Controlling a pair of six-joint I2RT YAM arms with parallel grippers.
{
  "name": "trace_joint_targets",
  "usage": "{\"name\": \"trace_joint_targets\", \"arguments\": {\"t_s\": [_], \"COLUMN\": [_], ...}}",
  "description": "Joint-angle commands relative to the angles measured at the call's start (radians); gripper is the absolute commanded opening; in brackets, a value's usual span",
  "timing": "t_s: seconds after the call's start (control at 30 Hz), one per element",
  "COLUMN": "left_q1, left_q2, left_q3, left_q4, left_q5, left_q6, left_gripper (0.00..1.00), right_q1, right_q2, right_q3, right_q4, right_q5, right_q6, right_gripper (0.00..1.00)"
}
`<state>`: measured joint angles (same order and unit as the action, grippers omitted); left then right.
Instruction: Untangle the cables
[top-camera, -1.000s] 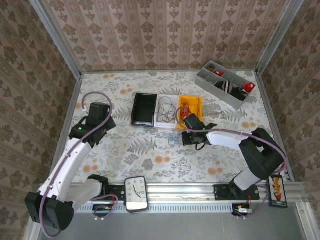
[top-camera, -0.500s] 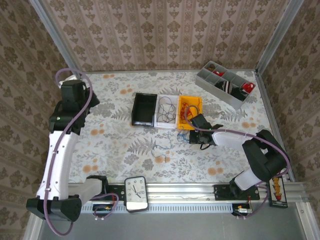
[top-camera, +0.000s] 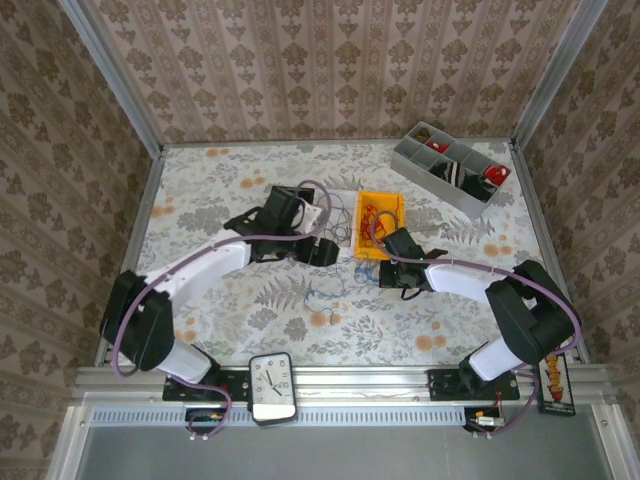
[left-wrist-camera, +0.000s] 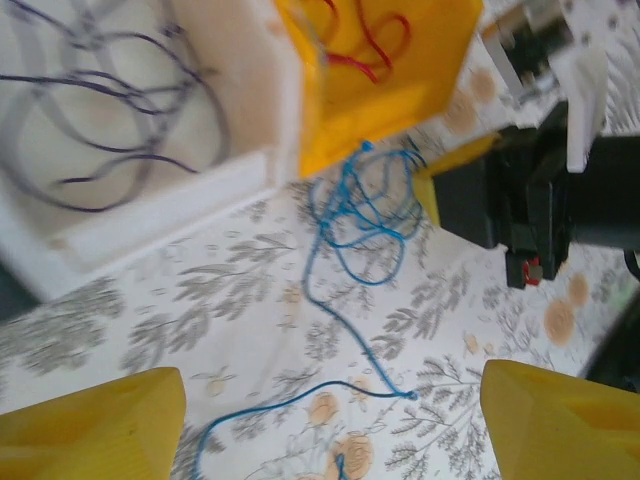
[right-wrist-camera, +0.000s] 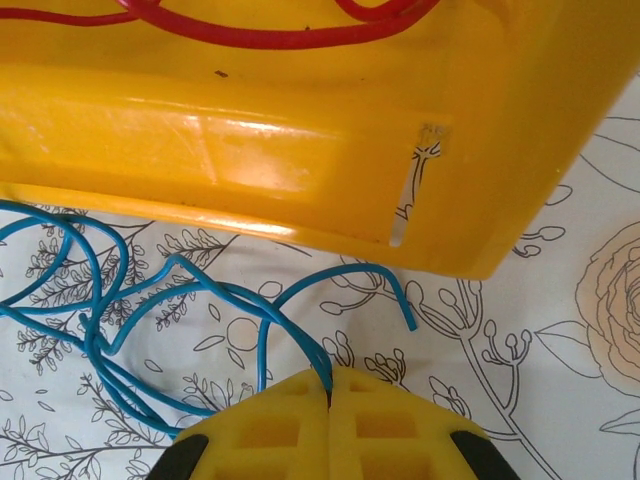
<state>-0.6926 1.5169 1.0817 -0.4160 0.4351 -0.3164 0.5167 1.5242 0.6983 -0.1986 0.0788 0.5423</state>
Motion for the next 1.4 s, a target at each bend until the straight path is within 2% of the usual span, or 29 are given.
{"name": "trace_joint_targets", "arguments": {"t_s": [0.0, 0.17, 0.27, 0.3, 0.33, 0.4, 0.43, 0.57, 0.67, 0.73, 0.83, 1.0, 1.07, 1.17, 1.3, 1.37], "left_q1": [-0.033, -0.071, -0.091, -0.096, -0.1, -0.104, -0.105, -0.073, 0.005, 0.08, 0.167, 0.229, 0.282, 0.314, 0.314, 0.297], "left_q2": [0.052, 0.198, 0.255, 0.263, 0.267, 0.263, 0.254, 0.131, -0.015, -0.093, -0.201, -0.317, -0.359, -0.397, -0.419, -0.432], "left_q3": [0.02, 0.094, 0.115, 0.113, 0.111, 0.114, 0.126, 0.143, 0.117, 0.118, 0.12, 0.151, 0.147, 0.125, 0.081, 0.052], "left_q4": [0.089, 0.001, -0.028, -0.012, 0.013, 0.05, 0.049, 0.027, 0.032, 0.009, -0.015, -0.067, -0.058, -0.008, 0.111, 0.16], "left_q5": [0.117, 0.087, 0.047, 0.045, 0.043, 0.016, -0.041, -0.42, -0.61, -0.649, -0.73, -0.912, -0.924, -0.858, -0.684, -0.638], "left_q6": [0.045, 0.091, 0.109, 0.107, 0.097, 0.069, 0.052, -0.066, -0.196, -0.274, -0.314, -0.265, -0.262, -0.25, -0.181, -0.176], "left_gripper": [0.79, 0.76, 0.66, 0.59, 0.47, 0.15, 0.0, 0.0, 0.0, 0.0, 0.0, 0.0, 0.0, 0.0, 0.0, 0.0], "right_q1": [-0.004, -0.004, -0.004, -0.004, -0.004, -0.004, -0.004, -0.012, -0.015, -0.015, -0.021, -0.027, -0.028, -0.029, -0.03, -0.029], "right_q2": [-0.028, -0.06, -0.075, -0.078, -0.081, -0.085, -0.086, -0.086, -0.082, -0.076, -0.066, -0.045, -0.038, -0.041, -0.054, -0.068], "right_q3": [-0.009, -0.017, -0.019, -0.022, -0.025, -0.033, -0.038, -0.054, -0.059, -0.051, -0.055, -0.051, -0.047, -0.05, -0.066, -0.081], "right_q4": [-0.049, -0.067, -0.07, -0.071, -0.07, -0.071, -0.076, -0.122, -0.119, -0.125, -0.108, -0.095, -0.096, -0.094, -0.042, -0.009], "right_q5": [0.001, 0.022, 0.032, 0.037, 0.043, 0.056, 0.066, 0.132, 0.13, 0.132, 0.121, 0.109, 0.106, 0.1, 0.014, -0.03], "right_q6": [-0.025, -0.027, -0.026, -0.026, -0.021, -0.005, 0.008, 0.082, 0.094, 0.096, 0.094, 0.091, 0.088, 0.086, 0.036, 0.012], "right_gripper": [0.0, 0.0, 0.0, 0.0, 0.0, 0.0, 0.0, 0.0, 0.0, 0.0, 0.0, 0.0, 0.0, 0.0, 0.0, 0.0]}}
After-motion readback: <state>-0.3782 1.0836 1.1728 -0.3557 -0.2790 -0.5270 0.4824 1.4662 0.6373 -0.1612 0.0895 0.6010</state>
